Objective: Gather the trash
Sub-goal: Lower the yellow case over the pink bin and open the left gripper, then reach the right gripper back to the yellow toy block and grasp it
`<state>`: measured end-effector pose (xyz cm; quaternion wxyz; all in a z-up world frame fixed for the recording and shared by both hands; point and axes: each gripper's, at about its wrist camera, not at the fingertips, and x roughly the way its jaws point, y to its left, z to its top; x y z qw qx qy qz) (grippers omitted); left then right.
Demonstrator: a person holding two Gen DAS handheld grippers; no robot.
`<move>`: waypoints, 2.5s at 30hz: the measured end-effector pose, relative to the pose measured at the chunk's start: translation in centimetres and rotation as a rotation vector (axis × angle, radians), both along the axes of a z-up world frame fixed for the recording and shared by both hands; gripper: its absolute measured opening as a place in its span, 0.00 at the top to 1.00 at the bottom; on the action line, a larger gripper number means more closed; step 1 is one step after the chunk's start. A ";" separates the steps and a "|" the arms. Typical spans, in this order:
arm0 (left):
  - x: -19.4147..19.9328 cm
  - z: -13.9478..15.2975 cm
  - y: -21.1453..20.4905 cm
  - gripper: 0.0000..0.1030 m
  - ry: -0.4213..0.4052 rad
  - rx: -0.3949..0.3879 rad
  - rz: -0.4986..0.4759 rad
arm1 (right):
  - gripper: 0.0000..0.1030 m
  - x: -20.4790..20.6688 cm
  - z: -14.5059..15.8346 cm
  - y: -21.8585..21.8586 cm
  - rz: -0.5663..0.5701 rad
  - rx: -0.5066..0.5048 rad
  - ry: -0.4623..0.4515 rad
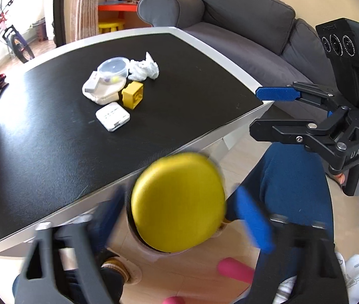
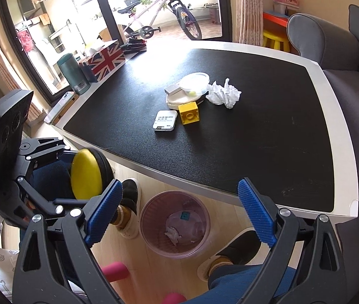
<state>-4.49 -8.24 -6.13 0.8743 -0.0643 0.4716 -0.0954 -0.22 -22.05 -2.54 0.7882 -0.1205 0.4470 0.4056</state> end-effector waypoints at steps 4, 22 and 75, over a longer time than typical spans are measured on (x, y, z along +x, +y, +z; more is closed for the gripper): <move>0.2 0.3 -0.2 0.07 -0.013 0.016 0.006 | 0.11 0.1 0.0 -0.2 -0.007 0.004 0.000; 0.2 0.5 1.3 0.07 -0.004 0.012 0.060 | 0.10 0.0 -0.3 0.2 -0.001 0.007 0.011; 6.4 0.5 10.3 0.07 0.011 0.013 0.192 | 0.27 11.0 -5.8 12.6 0.111 -0.160 0.047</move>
